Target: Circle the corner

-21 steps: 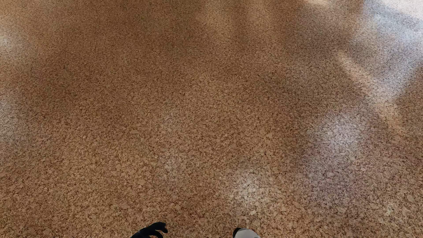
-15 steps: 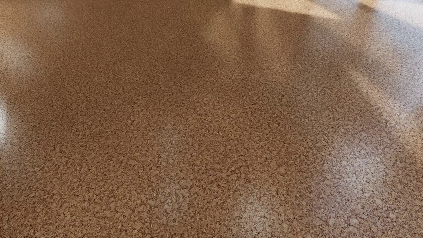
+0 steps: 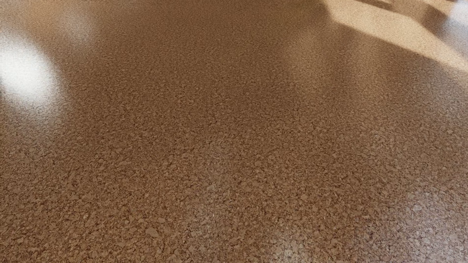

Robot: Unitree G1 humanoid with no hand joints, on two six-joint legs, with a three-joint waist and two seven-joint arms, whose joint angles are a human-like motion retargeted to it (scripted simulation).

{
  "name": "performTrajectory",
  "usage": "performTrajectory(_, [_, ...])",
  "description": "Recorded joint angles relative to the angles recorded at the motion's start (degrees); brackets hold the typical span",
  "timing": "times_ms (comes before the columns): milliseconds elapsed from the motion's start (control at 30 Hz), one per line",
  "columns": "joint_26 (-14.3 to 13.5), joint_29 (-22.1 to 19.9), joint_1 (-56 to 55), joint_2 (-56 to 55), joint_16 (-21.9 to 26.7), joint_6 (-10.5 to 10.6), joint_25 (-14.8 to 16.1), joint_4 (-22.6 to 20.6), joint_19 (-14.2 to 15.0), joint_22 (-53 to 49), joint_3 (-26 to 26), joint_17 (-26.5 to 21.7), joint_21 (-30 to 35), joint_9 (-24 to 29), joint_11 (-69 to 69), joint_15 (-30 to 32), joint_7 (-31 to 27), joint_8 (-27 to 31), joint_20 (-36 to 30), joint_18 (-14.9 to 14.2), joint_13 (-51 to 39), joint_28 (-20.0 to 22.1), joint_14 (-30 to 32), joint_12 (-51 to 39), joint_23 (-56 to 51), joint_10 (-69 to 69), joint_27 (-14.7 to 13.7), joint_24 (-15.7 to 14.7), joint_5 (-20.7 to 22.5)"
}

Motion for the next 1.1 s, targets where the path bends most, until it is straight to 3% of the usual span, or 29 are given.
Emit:
performTrajectory(100, [0.00,0.00,10.22,-7.35,0.89,4.71,0.00,0.62,0.00,-6.38,-8.24,-1.58,-0.41,-0.14,-31.47,-0.65,0.00,0.00,2.04,0.00,3.69,0.00,-11.00,-3.60,0.18,-2.91,0.00,0.00,0.47])
performTrajectory(133, [0.00,0.00,13.15,-7.47,1.26,5.43,0.00,0.63,0.00,-8.45,-8.95,-1.66,0.29,-0.44,-42.99,12.92,0.00,0.00,4.13,0.00,5.05,0.00,-14.35,-4.64,0.17,-3.87,0.00,0.00,0.18])
performTrajectory(167, [0.00,0.00,13.33,-10.85,2.07,6.44,0.00,1.51,0.00,-10.21,-9.77,-1.54,-0.35,-2.17,-46.40,30.32,0.00,0.00,6.12,0.00,6.40,0.00,-18.31,-5.71,0.57,-2.82,0.00,0.00,-0.70])
performTrajectory(200, [0.00,0.00,16.16,-12.01,3.06,6.08,0.00,1.57,0.00,-11.82,-10.87,-1.44,0.11,-2.56,-44.77,35.40,0.00,0.00,7.43,0.00,7.91,0.00,-22.56,-6.41,0.71,-1.95,0.00,0.00,-2.32])
performTrajectory(233, [0.00,0.00,19.91,-10.46,3.75,5.96,0.00,1.49,0.00,-13.22,-12.21,-1.38,-0.69,-1.70,-39.39,28.42,0.00,0.00,7.82,0.00,9.41,0.00,-25.01,-6.75,0.37,0.14,0.00,0.00,-3.04])
performTrajectory(267, [0.00,0.00,19.00,-9.42,3.53,7.16,0.00,2.48,0.00,-13.64,-13.63,-1.58,1.05,-1.74,-37.32,19.34,0.00,0.00,8.75,0.00,8.68,0.00,-22.89,-7.07,1.60,4.80,0.00,0.00,-1.41])
performTrajectory(300, [0.00,0.00,16.09,-7.70,1.34,8.34,0.00,3.56,0.00,-12.14,-15.23,-1.54,1.70,-1.43,-34.88,12.99,0.00,0.00,11.41,0.00,7.27,0.00,-15.82,-7.72,3.04,11.51,0.00,0.00,-1.56])
performTrajectory(367, [0.00,0.00,10.00,-3.01,-0.76,10.46,0.00,5.78,0.00,-11.58,-13.45,-3.65,2.09,-0.08,-35.77,7.33,0.00,0.00,6.10,0.00,3.37,0.00,0.17,-9.76,4.67,17.51,0.00,0.00,-3.42])
performTrajectory(400, [0.00,0.00,5.71,-0.84,-1.17,10.75,0.00,6.91,0.00,-12.93,-11.49,-4.00,-0.36,-0.25,-36.94,5.79,0.00,0.00,5.42,0.00,2.74,0.00,2.21,-8.96,3.59,18.83,0.00,0.00,-5.11])
performTrajectory(500, [0.00,0.00,-5.68,7.01,-2.22,9.17,0.00,10.50,0.00,-9.90,-6.54,-4.21,-0.94,-1.43,-38.75,0.50,0.00,0.00,0.19,0.00,2.27,0.00,-1.33,-5.46,-1.31,15.71,0.00,0.00,-8.52])
performTrajectory(600, [0.00,0.00,-13.64,16.56,-1.51,7.29,0.00,13.76,0.00,-5.81,-1.60,-3.40,-1.34,-2.12,-41.65,-4.05,0.00,0.00,-0.56,0.00,1.71,0.00,-4.15,-0.42,-6.56,3.75,0.00,0.00,-7.39])
performTrajectory(667, [0.00,0.00,-17.93,21.28,-0.42,6.66,0.00,15.14,0.00,-2.48,1.71,-3.79,-1.52,-2.61,-43.50,-6.97,0.00,0.00,-3.07,0.00,-0.19,0.00,-13.04,2.31,-8.79,-2.10,0.00,0.00,-4.99])
performTrajectory(700, [0.00,0.00,-19.67,22.49,0.16,6.01,0.00,16.38,0.00,-0.63,4.40,-4.15,0.18,-2.23,-43.12,-8.50,0.00,0.00,-4.95,0.00,-2.03,0.00,-13.62,3.40,-9.64,-2.71,0.00,0.00,-4.83])
performTrajectory(767, [0.00,0.00,-25.26,26.10,0.78,3.82,0.00,16.86,0.00,2.45,8.97,-5.04,0.83,-0.74,-42.00,-7.24,0.00,0.00,-6.16,0.00,-4.82,0.00,3.55,5.49,-10.71,4.89,0.00,0.00,-6.31])
performTrajectory(800, [0.00,0.00,-26.56,27.78,0.62,2.55,0.00,15.43,0.00,4.94,9.96,-5.01,-0.59,-0.38,-41.48,-3.11,0.00,0.00,-7.83,0.00,-4.67,0.00,5.86,4.94,-10.70,8.65,0.00,0.00,-7.10])
performTrajectory(867, [0.00,0.00,-23.08,22.37,0.36,1.35,0.00,12.14,0.00,5.92,10.34,-4.70,-0.75,-2.23,-32.48,9.17,0.00,0.00,-8.94,0.00,-2.66,0.00,-0.77,5.61,-8.30,10.68,0.00,0.00,-8.27])
performTrajectory(900, [0.00,0.00,-20.57,17.27,0.29,1.08,0.00,10.40,0.00,4.21,7.16,-4.42,-0.24,-2.72,-24.50,9.96,0.00,0.00,-7.01,0.00,-2.36,0.00,-4.67,6.42,-6.75,10.81,0.00,0.00,-6.86])
performTrajectory(1000, [0.00,0.00,-3.51,1.90,0.66,0.32,0.00,3.02,0.00,-0.86,-2.73,-3.59,2.12,-0.12,-2.10,-0.18,0.00,0.00,-8.44,0.00,1.15,0.00,-11.92,1.01,-4.99,2.83,0.00,0.00,-3.15])
performTrajectory(1067, [0.00,0.00,8.12,-10.75,1.02,0.51,0.00,0.97,0.00,-6.87,-8.53,-3.92,6.06,0.28,-3.38,-4.77,0.00,0.00,-1.65,0.00,3.86,0.00,-18.73,-3.22,-3.53,-3.90,0.00,0.00,-0.40])
performTrajectory(1100, [0.00,0.00,14.48,-13.96,1.48,1.13,0.00,2.77,0.00,-10.14,-11.91,-3.79,6.66,0.70,-10.14,-5.00,0.00,0.00,1.64,0.00,5.68,0.00,-22.03,-4.99,-2.75,-6.10,0.00,0.00,1.54])
